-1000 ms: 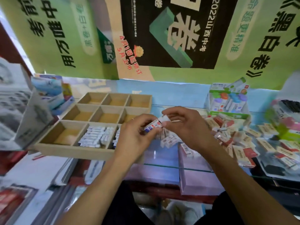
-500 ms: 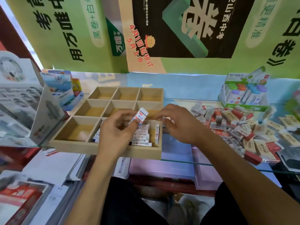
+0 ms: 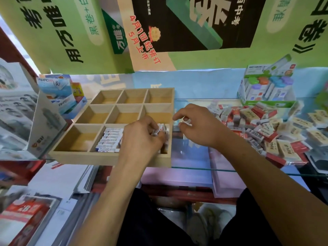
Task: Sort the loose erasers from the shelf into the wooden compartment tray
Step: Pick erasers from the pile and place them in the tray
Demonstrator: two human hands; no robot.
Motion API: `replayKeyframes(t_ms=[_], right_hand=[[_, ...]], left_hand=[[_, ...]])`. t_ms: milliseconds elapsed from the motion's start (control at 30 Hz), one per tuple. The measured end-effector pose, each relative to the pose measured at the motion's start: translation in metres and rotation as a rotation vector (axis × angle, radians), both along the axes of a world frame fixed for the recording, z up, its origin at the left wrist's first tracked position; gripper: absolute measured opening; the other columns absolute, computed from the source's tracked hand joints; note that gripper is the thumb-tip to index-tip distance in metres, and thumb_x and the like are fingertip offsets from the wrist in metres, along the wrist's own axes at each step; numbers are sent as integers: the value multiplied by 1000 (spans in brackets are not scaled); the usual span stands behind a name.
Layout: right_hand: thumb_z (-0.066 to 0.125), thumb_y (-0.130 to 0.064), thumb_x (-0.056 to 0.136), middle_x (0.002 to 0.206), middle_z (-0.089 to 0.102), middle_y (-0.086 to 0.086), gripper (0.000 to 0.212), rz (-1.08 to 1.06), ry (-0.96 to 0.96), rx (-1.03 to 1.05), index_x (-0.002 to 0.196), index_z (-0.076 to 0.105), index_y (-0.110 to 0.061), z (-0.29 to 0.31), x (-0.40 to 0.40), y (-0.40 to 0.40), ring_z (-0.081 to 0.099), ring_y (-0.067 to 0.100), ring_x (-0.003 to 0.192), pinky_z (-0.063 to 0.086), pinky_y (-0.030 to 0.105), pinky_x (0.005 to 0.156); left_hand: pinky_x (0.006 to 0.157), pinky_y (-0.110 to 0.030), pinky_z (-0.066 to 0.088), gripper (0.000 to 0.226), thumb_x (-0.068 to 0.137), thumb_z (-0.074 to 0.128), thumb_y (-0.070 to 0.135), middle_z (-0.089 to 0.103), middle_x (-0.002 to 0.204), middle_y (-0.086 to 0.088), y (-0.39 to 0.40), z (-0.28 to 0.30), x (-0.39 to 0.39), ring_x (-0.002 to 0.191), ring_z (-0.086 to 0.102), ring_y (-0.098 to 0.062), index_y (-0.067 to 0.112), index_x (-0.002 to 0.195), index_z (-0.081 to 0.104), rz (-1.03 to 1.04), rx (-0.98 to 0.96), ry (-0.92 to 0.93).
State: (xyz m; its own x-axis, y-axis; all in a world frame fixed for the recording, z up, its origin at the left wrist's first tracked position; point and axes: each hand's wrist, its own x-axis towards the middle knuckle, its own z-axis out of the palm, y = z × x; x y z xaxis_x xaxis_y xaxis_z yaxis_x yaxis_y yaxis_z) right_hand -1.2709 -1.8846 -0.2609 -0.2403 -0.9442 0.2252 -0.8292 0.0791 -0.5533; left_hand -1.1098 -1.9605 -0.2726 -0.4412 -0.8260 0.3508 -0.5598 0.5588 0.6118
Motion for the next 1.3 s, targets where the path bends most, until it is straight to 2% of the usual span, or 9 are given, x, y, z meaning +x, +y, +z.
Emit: replayKeyframes(t_ms=[167,267,367,633,800,933,1000,1133,1300], right_hand=[[57,-14,89,101,52,-3,25,18,32,18,111,67,-17,-1,-3,4,50,9,92,37,22,82],[57,-16,90,98,51,-5,23,27,39,21,111,67,-18,-2,-4,6,50,11,91,34,20,78],[57,-18,91,99,52,-4,23,23,34,36,112,67,-18,-2,-5,7,52,11,93,33,19,76],[57,-16,90,105,59,2,24,54,29,69,111,68,-15,-2,1,7,52,12,92,35,19,74],[59,-19,91,105,62,-1,20,72,34,68,109,69,-15,-6,2,7,48,6,87,35,19,74],[59,-17,90,104,61,-2,23,76,33,8,111,68,-16,-6,2,5,48,5,87,32,14,73],[61,-15,88,103,62,-2,22,93,16,-56,109,68,-16,-5,4,5,51,6,88,34,13,76],[64,-15,87,99,63,5,19,182,41,-82,104,73,-17,-6,10,4,58,16,90,42,26,82],[61,-12,88,103,61,7,21,207,74,-44,106,72,-16,-9,12,2,59,20,95,43,30,87]], left_hand=[[61,-32,45,19,75,76,34,66,71,-3,5,-2,-5,74,62,-26,23,76,60,-15,-95,-112],[72,-28,51,23,71,84,34,69,80,1,0,4,3,76,66,-16,22,86,71,-66,64,-89],[82,-28,55,25,71,85,19,72,91,0,-4,11,12,82,68,-10,24,91,73,-165,267,-56],[69,-19,56,25,72,80,-3,71,90,-12,-8,21,18,73,65,-11,16,85,71,-148,513,102],[72,-22,54,23,70,84,5,72,85,0,-7,17,13,72,67,-9,21,80,72,-154,381,-24],[60,-3,38,19,69,85,10,67,79,12,-9,11,14,59,55,10,20,81,74,-194,240,-132],[60,-3,35,17,70,85,18,65,82,14,-10,10,16,66,54,7,25,82,74,-197,182,-199],[65,-5,38,28,72,82,18,65,90,14,-11,7,19,72,56,-6,32,93,72,-279,106,-210],[71,-7,41,21,73,79,13,58,89,20,-12,3,16,75,57,-3,27,89,78,-293,74,-207]])
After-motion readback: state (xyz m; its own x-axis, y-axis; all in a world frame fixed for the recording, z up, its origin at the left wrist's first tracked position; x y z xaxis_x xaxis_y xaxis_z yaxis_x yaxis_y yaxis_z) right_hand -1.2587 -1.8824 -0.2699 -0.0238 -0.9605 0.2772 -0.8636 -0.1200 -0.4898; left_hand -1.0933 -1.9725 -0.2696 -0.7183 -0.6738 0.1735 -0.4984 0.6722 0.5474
